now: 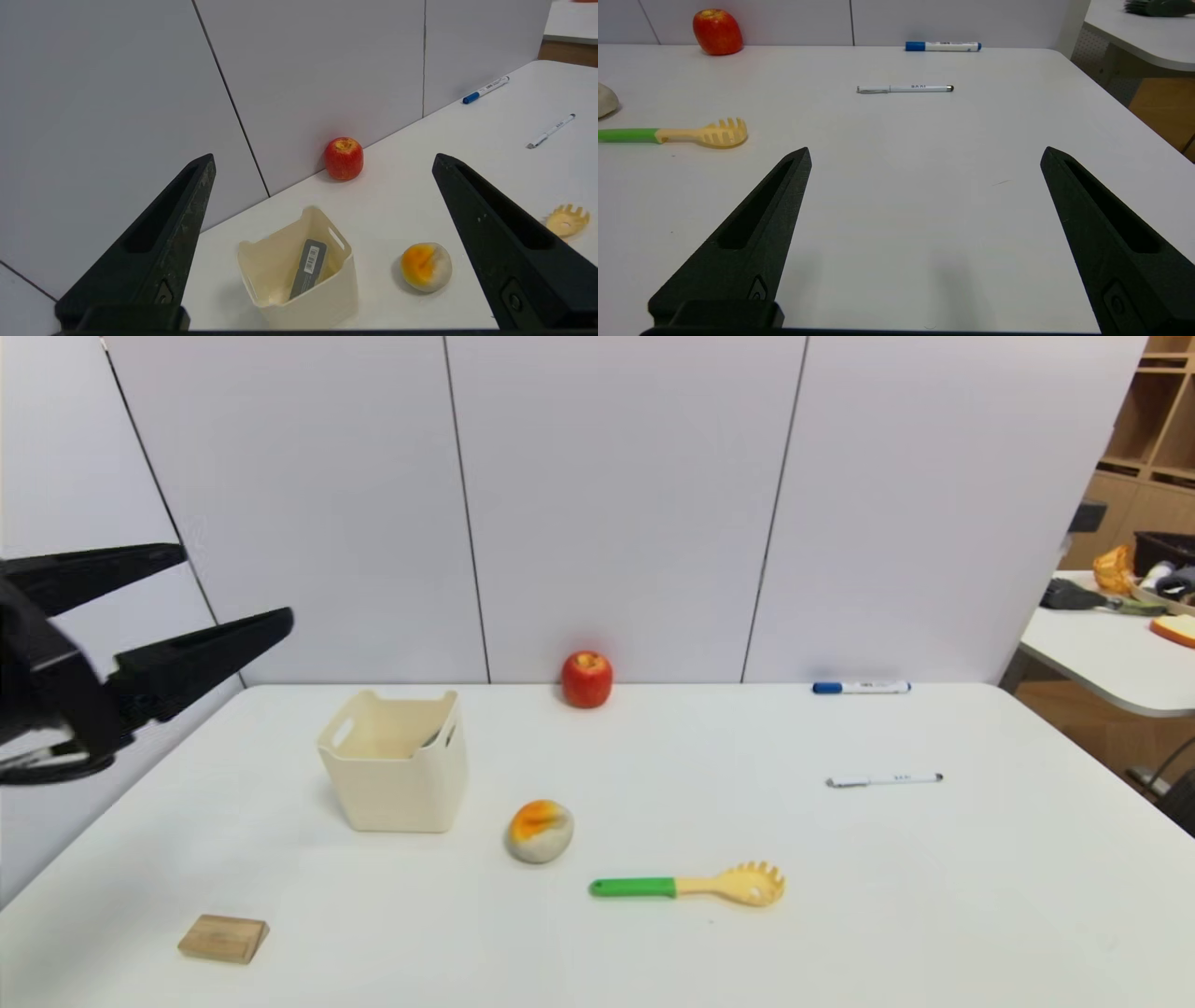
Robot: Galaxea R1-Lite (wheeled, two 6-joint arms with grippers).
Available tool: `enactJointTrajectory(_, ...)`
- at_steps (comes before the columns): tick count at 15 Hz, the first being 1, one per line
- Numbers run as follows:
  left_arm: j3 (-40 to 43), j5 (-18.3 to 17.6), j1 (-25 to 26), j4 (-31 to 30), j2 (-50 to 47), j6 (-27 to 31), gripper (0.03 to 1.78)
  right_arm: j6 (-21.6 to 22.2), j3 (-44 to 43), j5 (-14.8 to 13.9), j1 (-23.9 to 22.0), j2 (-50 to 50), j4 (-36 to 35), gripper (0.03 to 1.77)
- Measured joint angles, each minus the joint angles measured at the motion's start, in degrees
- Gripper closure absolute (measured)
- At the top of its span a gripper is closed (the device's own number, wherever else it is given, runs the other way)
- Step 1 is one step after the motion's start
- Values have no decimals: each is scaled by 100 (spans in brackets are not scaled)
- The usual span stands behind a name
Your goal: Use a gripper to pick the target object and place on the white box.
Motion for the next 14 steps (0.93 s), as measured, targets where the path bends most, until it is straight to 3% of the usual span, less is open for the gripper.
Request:
enactJointTrajectory(7, 1855, 15, 238, 138, -2597, 1, 13, 0, 0, 2, 0, 0, -2, 10)
enactJointTrajectory(14, 3488, 23, 1195, 234, -4114, -126, 12, 2, 0, 2, 0, 0, -2, 10)
